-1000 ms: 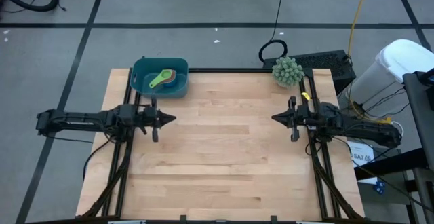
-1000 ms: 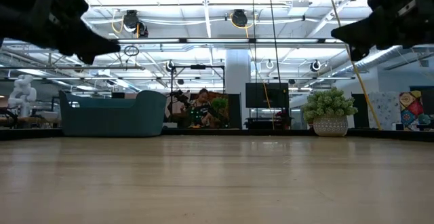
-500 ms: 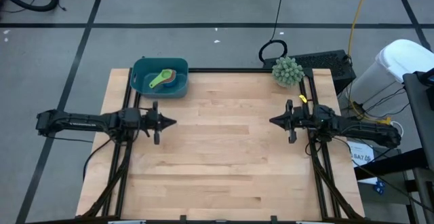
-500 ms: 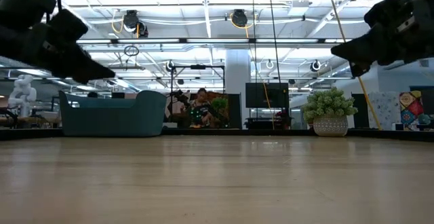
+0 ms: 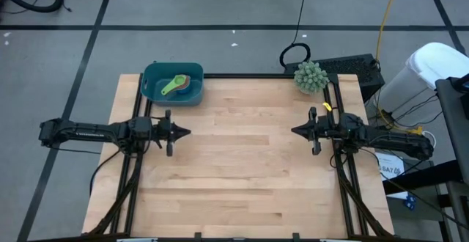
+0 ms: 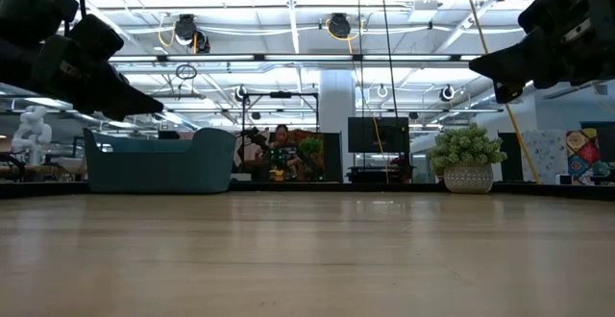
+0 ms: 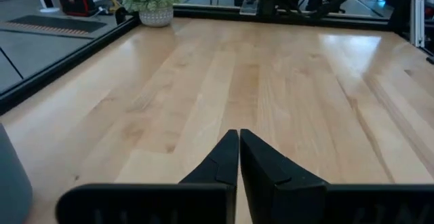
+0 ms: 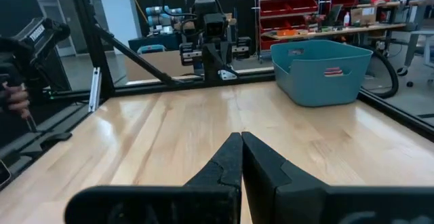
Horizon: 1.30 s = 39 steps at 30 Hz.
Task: Nest measuring cups in basket
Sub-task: Return to Home position
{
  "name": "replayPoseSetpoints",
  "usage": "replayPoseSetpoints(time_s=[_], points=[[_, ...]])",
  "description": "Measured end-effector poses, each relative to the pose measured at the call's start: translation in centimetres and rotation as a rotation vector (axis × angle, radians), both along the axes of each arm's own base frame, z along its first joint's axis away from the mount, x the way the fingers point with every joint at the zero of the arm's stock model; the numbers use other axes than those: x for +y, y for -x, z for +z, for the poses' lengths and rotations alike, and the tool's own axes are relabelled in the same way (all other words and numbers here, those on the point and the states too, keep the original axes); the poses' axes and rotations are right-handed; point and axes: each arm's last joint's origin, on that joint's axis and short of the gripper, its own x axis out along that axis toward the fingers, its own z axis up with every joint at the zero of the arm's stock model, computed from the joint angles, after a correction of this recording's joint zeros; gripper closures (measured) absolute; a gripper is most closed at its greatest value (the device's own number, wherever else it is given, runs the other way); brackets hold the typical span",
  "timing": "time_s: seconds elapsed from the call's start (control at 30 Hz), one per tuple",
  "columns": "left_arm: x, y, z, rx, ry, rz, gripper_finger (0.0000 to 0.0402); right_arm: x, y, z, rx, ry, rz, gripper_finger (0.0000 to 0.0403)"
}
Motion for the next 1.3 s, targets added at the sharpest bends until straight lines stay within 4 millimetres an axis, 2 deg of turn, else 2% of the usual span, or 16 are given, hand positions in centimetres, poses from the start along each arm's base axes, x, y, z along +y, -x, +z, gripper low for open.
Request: replayPoseSetpoints(time_s=[0.3, 0.6, 1.0, 1.3], points=[[0.0, 0.0, 0.0, 0.001, -0.003, -0.001, 0.0347, 0.0, 0.0, 0.0, -0.001, -0.001, 0.000, 0.0403], [0.0, 0.1, 0.1, -0.007, -0.004, -0.001, 0.0339, 0.0, 0.0, 0.0, -0.001, -0.001, 0.000, 0.0403], [-0.2, 1.9, 3.1, -0.332, -0.020, -0.013, 0.0339, 0.2, 0.8, 1.4, -0.161, 0.026, 0.007, 0.0403], [-0.3, 2.4, 3.6, -0.399, -0.022, -0.020, 0.0339, 0.2, 0.8, 1.3, -0.157, 0.026, 0.007, 0.0403]])
